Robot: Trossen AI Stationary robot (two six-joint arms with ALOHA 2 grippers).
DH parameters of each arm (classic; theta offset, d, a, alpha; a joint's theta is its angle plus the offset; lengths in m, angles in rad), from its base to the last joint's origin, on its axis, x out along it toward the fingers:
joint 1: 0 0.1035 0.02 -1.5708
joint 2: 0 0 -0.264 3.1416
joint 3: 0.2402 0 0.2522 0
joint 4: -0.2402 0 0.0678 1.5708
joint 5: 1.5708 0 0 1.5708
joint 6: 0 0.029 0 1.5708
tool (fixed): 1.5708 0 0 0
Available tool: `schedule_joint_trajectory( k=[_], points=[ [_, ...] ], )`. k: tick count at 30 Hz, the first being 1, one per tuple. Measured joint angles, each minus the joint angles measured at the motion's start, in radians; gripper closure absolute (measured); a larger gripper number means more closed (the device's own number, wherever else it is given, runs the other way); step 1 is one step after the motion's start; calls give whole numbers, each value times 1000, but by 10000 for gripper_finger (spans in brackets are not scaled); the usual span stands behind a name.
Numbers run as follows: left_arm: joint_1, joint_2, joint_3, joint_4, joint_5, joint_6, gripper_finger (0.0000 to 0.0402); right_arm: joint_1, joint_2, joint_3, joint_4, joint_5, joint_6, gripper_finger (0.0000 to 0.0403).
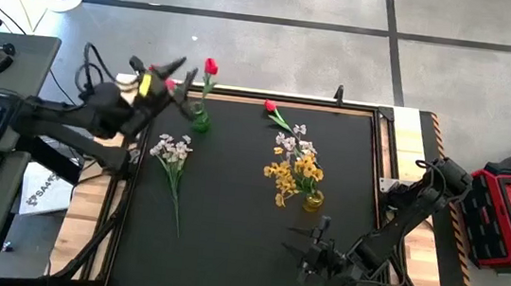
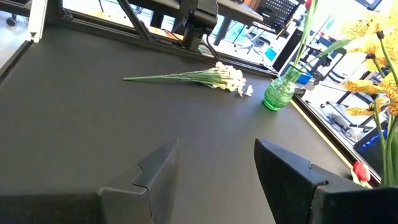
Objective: Sort flowers into vase by color
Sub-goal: Put the red tulip in the green vase
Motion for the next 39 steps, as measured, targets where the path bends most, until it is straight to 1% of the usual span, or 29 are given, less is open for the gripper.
schedule_joint_trajectory(
  k=[3, 5, 7, 10, 12, 15, 17, 19, 21, 23, 26, 28, 29, 31, 33, 35, 37, 39],
  points=[
    [-136, 47, 3, -6, -66, 49, 270, 0, -24, 0, -5, -16, -6, 208],
    [-218, 87, 2, -18, -120, 40, 278, 0, -55, 0, -5, -69, -7, 208],
    [-291, 134, 2, -51, -163, -7, 284, 0, -91, 12, -7, -145, -10, 208],
    [-377, 214, 2, -150, -174, -168, 290, 0, -143, 53, -7, -312, -50, 208],
    [-414, 273, 2, -229, -174, -326, 292, -2, -169, 102, -21, -424, -85, 208],
    [-443, 373, 2, -344, -166, -586, 294, -19, -198, 212, -111, -532, -125, 208],
    [-447, 449, 2, -400, -164, -729, 294, -39, -210, 311, -224, -553, -131, 208],
    [-447, 527, 1, -423, -165, -831, 294, -68, -214, 423, -368, -545, -117, 210],
    [-447, 597, 1, -415, -178, -895, 294, -110, -214, 544, -521, -508, -94, 214],
    [-441, 661, 1, -388, -216, -940, 294, -173, -214, 654, -645, -483, -83, 221],
    [-429, 734, 1, -365, -305, -1022, 294, -316, -215, 803, -817, -507, -86, 233],
    [-420, 764, 1, -361, -364, -1060, 294, -445, -215, 886, -925, -542, -112, 239],
    [-415, 771, 1, -363, -372, -1062, 294, -522, -216, 913, -966, -568, -132, 241],
    [-408, 774, 1, -364, -360, -1066, 294, -695, -217, 946, -1053, -658, -161, 242],
    [-408, 774, 1, -359, -349, -1086, 294, -884, -215, 950, -1121, -770, -193, 243],
    [-409, 774, 1, -360, -349, -1089, 294, -1069, -214, 917, -1135, -851, -242, 243],
    [-413, 774, 1, -360, -349, -1083, 294, -1238, -216, 855, -1133, -908, -279, 243],
    [-418, 774, 1, -365, -348, -1094, 294, -1386, -227, 746, -1096, -983, -292, 243]
  ],
)
